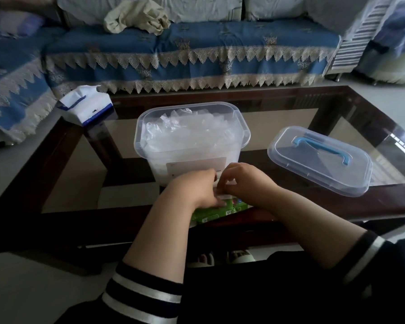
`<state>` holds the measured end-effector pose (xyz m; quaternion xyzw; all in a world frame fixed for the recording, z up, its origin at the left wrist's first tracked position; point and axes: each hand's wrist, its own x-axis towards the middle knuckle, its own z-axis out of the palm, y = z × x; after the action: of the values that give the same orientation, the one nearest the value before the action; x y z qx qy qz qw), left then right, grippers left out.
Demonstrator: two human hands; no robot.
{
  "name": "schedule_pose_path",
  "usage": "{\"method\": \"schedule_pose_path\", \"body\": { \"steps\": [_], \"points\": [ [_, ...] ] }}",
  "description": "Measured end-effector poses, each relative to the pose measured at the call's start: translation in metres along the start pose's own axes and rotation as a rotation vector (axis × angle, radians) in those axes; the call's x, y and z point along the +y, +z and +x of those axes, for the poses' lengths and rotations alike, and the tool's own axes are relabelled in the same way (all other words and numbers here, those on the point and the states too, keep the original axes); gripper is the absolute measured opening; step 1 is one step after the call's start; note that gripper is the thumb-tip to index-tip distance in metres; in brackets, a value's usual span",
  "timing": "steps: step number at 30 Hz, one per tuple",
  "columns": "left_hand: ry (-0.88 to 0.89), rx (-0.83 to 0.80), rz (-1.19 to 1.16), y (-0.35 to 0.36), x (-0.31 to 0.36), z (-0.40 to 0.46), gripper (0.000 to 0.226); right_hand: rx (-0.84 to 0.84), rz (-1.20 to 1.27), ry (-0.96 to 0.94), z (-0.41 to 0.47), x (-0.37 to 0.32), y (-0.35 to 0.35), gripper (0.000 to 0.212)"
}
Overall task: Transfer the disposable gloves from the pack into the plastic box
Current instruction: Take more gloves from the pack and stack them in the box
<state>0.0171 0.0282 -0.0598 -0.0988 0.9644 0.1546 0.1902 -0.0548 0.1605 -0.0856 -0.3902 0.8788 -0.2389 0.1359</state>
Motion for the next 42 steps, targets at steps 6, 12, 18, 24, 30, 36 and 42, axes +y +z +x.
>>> {"method": "schedule_pose_path", "body": {
  "steps": [6, 12, 18, 24, 30, 36, 42],
  "points": [
    [-0.07, 0.12, 0.018, 0.015, 0.003, 0.01, 0.054, 0.112, 0.171, 0.021, -0.002, -0.006, -0.002, 0.005],
    [-0.1, 0.026, 0.108, 0.013, 0.006, 0.012, 0.056, 0.381, 0.514, -0.024, -0.009, -0.015, -0.029, 0.017],
    [-0.037, 0.041, 0.053, -0.001, 0.002, 0.003, 0.043, 0.823, 0.878, -0.182, -0.031, -0.02, -0.061, 0.003],
    [0.05, 0.353, -0.789, -0.05, -0.008, -0.033, 0.019, 0.915, 0.785, -0.166, -0.034, -0.011, -0.069, 0.01],
    [0.254, 0.476, -1.045, -0.069, -0.007, -0.035, 0.089, 0.914, 0.625, -0.143, -0.033, -0.009, -0.066, 0.01],
    [0.407, 0.564, -0.875, -0.07, 0.007, -0.022, 0.08, 0.928, 0.402, -0.137, -0.021, -0.01, -0.064, 0.012],
    [0.343, 0.949, -0.96, -0.083, 0.004, -0.001, 0.021, 0.988, 0.006, -0.281, 0.026, -0.02, -0.09, 0.033]
  ]
}}
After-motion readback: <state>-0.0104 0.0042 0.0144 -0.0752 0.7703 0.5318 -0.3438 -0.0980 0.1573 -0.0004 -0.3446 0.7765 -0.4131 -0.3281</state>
